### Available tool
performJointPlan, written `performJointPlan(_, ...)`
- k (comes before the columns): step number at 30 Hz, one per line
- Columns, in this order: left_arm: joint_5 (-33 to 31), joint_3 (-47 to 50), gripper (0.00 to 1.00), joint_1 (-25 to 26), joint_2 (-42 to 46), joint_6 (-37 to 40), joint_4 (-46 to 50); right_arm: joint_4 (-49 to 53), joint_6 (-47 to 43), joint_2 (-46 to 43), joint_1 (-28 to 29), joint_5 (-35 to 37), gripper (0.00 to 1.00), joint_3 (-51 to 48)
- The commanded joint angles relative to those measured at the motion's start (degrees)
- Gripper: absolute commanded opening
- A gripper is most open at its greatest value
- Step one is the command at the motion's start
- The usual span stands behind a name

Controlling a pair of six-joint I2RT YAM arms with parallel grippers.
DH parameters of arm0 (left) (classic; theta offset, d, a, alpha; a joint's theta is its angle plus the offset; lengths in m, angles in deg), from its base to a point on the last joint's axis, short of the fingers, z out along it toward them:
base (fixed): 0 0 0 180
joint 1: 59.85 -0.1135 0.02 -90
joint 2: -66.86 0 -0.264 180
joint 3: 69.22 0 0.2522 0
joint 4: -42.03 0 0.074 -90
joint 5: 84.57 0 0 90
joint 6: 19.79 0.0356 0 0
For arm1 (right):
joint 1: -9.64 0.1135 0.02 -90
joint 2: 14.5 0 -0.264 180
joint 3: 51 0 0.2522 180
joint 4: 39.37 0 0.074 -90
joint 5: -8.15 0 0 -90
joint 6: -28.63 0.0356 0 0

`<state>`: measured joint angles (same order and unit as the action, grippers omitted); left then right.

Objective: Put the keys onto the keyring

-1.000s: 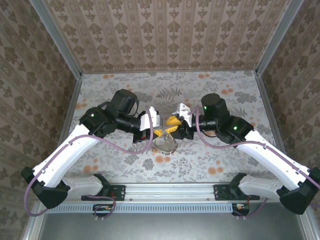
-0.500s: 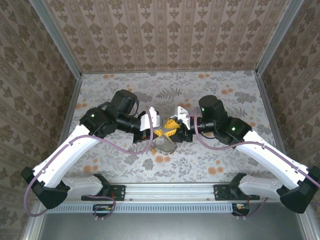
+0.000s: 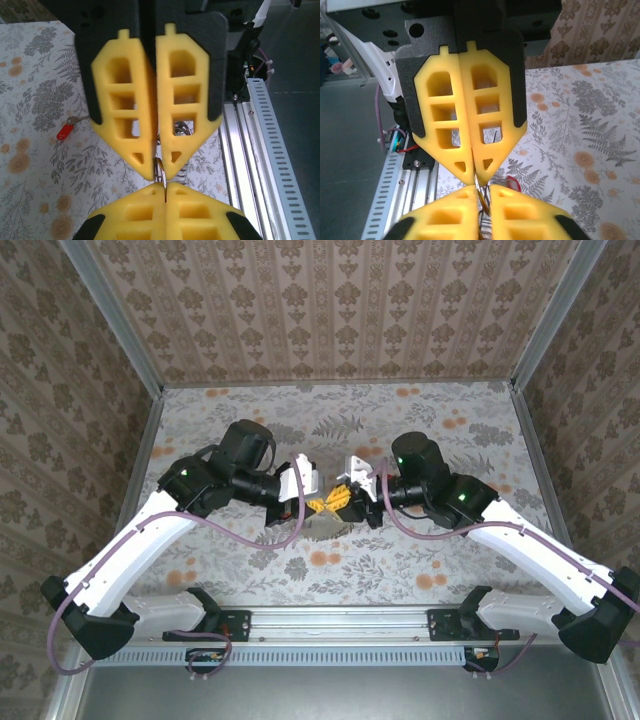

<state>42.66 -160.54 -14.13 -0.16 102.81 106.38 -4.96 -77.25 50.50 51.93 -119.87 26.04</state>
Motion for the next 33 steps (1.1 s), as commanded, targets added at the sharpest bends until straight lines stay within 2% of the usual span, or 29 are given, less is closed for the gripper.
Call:
performJointPlan(1,1.5,0.4,0.00,0.0,1.5,-1.1,-2.1,-1.4,1.8,-0.2,0.4,0.9,0.04,-0.8)
performJointPlan(6,0.4,3.2,0.02,-0.6,3.0,-2.9,-5.8,-4.4,6.6,-1.2,0.1,3.6,0.00,-1.8)
performJointPlan(9,2.4,6.3,0.19,-2.1,5.2,-5.6,-9.8,-9.2,10.8,-2.8,-0.2,3.7,0.00,-4.0)
performJointPlan(13,6.0,13.0,0.26,-5.1,10.0,-11.5,-19.0,-20.5,16.3,-6.4,-0.4,3.3,0.00,-9.9)
performJointPlan(17,8.8,17.8,0.26,-6.9,13.2,-17.0,-26.7,-30.1,21.0,-7.2,-0.6,0.5,0.00,-13.5)
performJointPlan(20,9.9,18.9,0.26,-7.4,13.2,-18.3,-28.8,-35.3,22.8,-7.7,-0.6,-0.4,0.00,-15.6)
performJointPlan(26,12.4,18.8,0.25,-7.8,12.0,-19.5,-31.9,-39.0,24.3,-8.0,-0.6,-2.2,0.00,-16.7)
performJointPlan(33,15.1,18.9,0.22,-8.5,10.9,-19.5,-31.3,-43.6,26.7,-8.0,-0.6,-1.4,0.00,-18.1)
